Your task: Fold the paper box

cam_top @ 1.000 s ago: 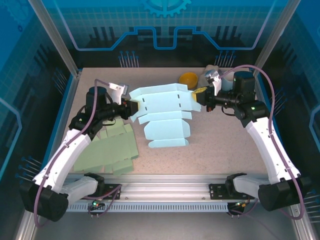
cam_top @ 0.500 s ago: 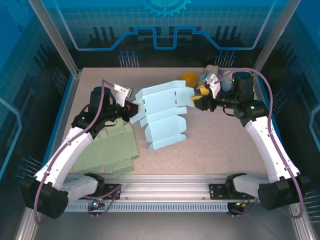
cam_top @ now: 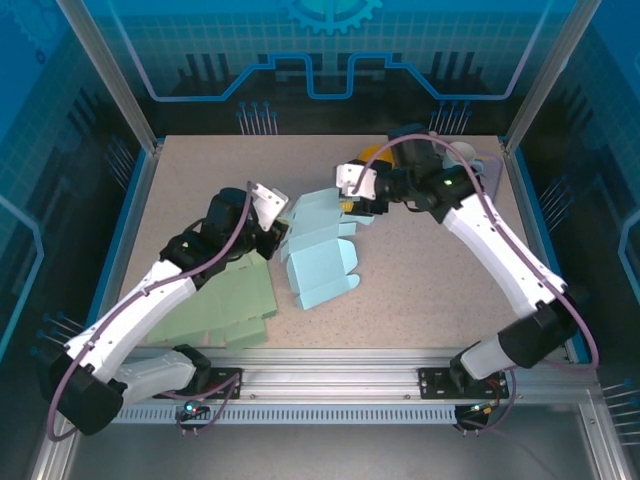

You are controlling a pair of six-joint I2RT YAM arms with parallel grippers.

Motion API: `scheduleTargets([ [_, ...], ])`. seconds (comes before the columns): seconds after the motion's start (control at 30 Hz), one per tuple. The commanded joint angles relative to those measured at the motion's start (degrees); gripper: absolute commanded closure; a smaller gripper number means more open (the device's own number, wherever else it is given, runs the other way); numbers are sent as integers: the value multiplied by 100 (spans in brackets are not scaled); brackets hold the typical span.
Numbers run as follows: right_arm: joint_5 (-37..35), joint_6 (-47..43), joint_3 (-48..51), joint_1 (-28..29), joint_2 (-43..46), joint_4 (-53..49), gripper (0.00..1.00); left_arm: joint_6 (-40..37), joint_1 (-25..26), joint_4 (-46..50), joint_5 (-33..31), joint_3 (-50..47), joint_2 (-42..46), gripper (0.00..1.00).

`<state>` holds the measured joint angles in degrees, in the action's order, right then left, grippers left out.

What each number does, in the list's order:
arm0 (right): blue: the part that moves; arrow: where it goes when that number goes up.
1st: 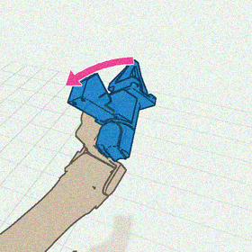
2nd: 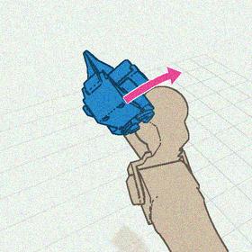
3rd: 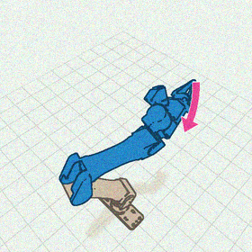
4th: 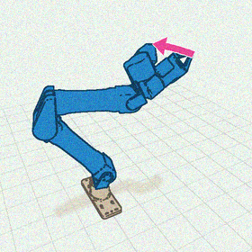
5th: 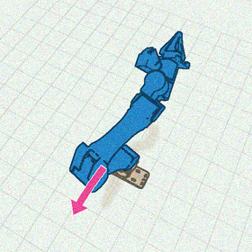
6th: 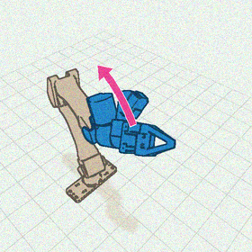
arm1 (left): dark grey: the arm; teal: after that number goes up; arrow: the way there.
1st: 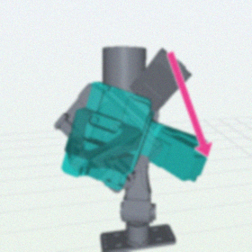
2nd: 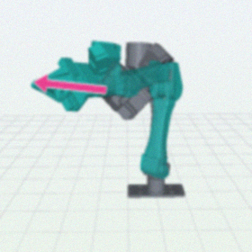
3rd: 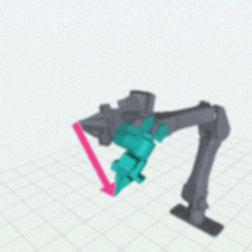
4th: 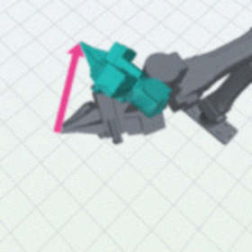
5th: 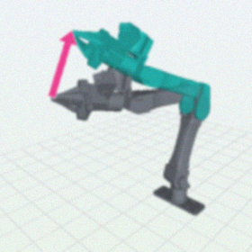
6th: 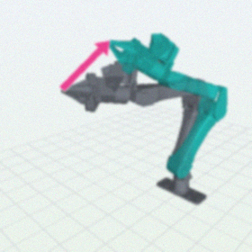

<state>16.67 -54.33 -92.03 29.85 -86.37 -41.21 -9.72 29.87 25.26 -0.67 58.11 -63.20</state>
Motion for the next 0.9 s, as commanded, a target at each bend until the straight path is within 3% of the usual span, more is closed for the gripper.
scheduleTargets([
  [0.0,-406,-565,-371,118,-246,-567,42,-278,158,7,-487,-153,231,100],
  [0.37,-298,-829,-555,-111,-759,-1097,44,-372,357,-346,-217,-554,629,100],
  [0.6,-281,-869,-648,-111,-932,-1240,55,-391,457,-334,-189,-572,598,100],
  [0.87,-227,-834,-738,-94,-1035,-1372,61,-450,551,-327,-274,-594,574,100],
])
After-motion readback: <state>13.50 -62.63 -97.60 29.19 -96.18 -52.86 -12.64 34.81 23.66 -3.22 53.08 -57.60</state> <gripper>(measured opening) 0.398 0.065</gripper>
